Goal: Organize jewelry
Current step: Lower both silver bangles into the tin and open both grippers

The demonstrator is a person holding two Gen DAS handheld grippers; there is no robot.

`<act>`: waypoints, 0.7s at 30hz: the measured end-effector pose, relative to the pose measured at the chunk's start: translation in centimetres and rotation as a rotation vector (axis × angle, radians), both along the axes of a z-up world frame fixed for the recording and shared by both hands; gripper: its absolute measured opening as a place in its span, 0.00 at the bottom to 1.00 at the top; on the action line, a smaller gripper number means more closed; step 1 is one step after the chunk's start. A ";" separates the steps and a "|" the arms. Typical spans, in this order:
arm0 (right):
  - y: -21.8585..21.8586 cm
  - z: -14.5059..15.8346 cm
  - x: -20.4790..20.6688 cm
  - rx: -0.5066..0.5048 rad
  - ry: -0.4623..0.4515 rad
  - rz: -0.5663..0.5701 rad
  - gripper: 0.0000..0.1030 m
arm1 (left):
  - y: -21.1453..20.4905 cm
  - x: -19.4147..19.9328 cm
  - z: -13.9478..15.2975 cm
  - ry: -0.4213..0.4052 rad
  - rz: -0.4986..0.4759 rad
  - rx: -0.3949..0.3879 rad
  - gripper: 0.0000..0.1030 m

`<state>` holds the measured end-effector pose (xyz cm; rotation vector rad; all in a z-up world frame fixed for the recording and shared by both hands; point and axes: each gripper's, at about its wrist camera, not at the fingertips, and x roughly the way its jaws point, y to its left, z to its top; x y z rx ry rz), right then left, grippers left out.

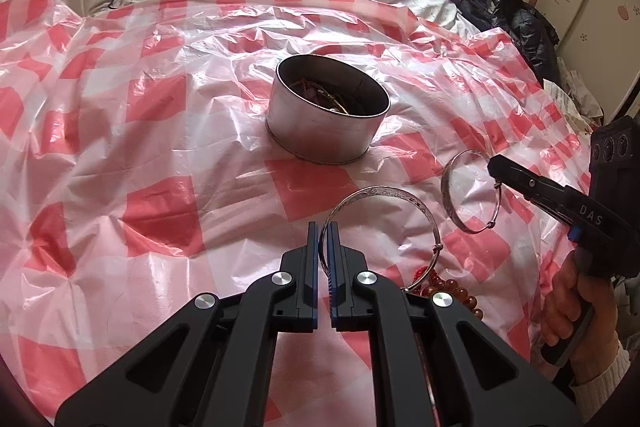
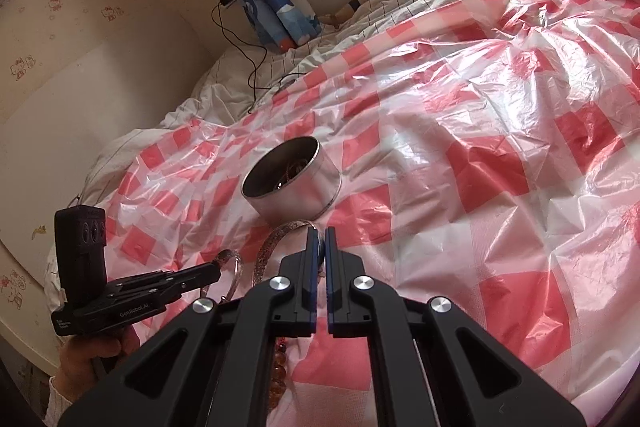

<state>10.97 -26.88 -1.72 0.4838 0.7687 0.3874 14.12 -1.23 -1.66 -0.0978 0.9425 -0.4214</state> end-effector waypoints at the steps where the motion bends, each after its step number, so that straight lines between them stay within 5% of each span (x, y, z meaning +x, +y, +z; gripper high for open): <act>1: 0.0 0.4 -0.1 0.001 -0.010 0.003 0.04 | 0.1 0.1 0.3 -0.004 0.000 -0.002 0.03; 10: -0.1 5.4 4.1 -0.011 -0.102 0.033 0.04 | 0.3 3.8 3.9 -0.069 0.038 0.017 0.03; 21: 0.7 4.7 9.0 -0.033 -0.102 0.046 0.04 | -2.7 10.1 4.1 -0.087 0.044 0.075 0.03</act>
